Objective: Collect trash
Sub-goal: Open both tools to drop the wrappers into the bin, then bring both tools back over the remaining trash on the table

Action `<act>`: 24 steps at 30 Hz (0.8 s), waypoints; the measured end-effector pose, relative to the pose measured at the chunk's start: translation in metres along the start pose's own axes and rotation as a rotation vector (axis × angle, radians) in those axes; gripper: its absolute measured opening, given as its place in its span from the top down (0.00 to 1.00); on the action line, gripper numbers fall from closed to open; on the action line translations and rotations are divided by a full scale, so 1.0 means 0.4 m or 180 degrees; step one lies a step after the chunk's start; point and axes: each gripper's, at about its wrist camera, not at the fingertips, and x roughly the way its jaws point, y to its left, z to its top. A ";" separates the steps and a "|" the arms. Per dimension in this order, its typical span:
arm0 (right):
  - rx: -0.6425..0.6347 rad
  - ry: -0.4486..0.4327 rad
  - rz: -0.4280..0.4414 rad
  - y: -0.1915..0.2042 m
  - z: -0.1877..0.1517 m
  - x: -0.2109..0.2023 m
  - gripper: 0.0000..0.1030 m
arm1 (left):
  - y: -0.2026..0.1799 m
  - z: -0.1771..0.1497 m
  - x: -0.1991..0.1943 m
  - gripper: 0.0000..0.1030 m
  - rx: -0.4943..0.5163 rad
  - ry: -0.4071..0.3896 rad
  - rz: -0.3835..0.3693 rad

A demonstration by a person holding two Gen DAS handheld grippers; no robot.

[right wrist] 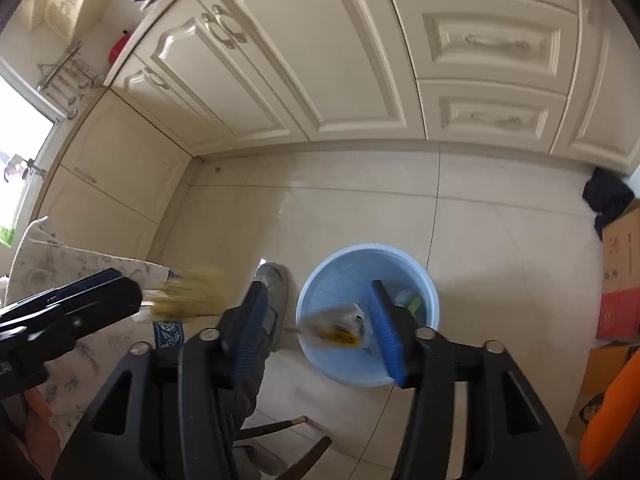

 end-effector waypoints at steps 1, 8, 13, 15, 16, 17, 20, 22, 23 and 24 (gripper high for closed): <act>0.0027 -0.0003 0.0004 -0.006 0.000 0.005 0.32 | -0.006 0.000 -0.002 0.33 -0.0006 -0.0039 0.0033; 0.0244 -0.0151 -0.0067 -0.032 -0.018 -0.034 0.00 | -0.023 -0.013 -0.061 0.06 -0.0055 -0.0273 0.0330; 0.0245 -0.0265 -0.0058 0.004 -0.006 -0.084 0.00 | -0.042 -0.061 -0.161 0.05 -0.0056 -0.0436 0.0337; 0.0187 -0.0319 -0.0042 0.033 -0.002 -0.109 0.00 | -0.040 -0.089 -0.215 0.04 -0.0075 -0.0569 0.0328; 0.0145 -0.0361 -0.0021 0.057 0.000 -0.129 0.00 | -0.029 -0.148 -0.274 0.02 -0.0085 -0.0641 0.0325; 0.0112 -0.0397 -0.0007 0.076 -0.001 -0.145 0.00 | -0.028 -0.160 -0.304 0.01 -0.0103 -0.0728 0.0335; -0.0028 -0.0524 0.0066 0.152 0.002 -0.200 0.00 | 0.017 -0.247 -0.440 0.01 -0.0165 -0.0986 0.0331; -0.0153 -0.0618 0.0132 0.219 0.002 -0.241 0.00 | 0.047 -0.296 -0.523 0.01 -0.0237 -0.1164 0.0350; -0.0218 -0.0662 0.0168 0.252 0.000 -0.258 0.00 | 0.066 -0.324 -0.567 0.01 -0.0279 -0.1262 0.0358; -0.0290 -0.0706 0.0209 0.286 -0.002 -0.277 0.00 | 0.082 -0.346 -0.603 0.01 -0.0322 -0.1365 0.0369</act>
